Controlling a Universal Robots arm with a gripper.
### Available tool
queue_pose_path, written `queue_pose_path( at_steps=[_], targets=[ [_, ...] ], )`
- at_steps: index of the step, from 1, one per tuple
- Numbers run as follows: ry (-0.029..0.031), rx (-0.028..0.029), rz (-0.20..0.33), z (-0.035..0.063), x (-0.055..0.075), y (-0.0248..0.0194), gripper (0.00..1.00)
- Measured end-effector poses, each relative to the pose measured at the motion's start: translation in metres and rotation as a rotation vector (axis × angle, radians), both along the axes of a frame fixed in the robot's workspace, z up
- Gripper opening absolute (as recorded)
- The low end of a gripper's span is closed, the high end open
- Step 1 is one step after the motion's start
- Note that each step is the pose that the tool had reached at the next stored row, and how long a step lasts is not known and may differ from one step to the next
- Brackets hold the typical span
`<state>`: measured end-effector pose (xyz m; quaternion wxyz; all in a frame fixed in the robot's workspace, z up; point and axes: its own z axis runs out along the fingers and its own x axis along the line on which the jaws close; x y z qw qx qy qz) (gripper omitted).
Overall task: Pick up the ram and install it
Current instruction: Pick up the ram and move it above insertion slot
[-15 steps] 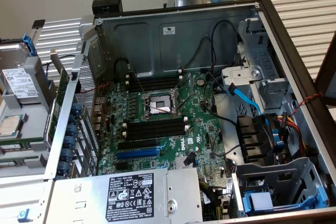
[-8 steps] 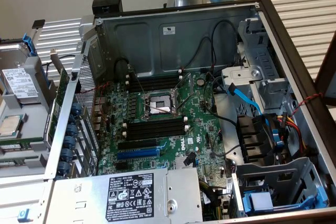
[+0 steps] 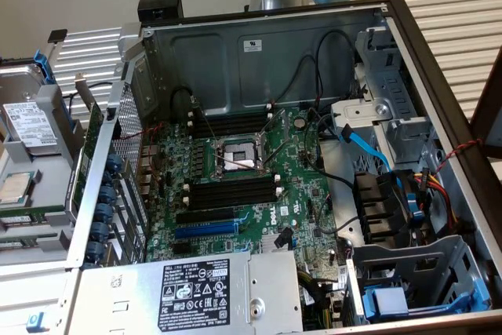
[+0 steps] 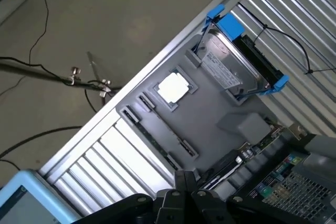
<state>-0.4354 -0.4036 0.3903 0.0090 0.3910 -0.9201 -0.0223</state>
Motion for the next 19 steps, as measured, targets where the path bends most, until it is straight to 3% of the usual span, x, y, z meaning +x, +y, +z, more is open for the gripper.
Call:
queue_pose_path(
  at_steps=[19],
  targets=[
    [0.0000,0.0000,0.345,-0.0013,0.0000,0.0000,0.11]
  ],
)
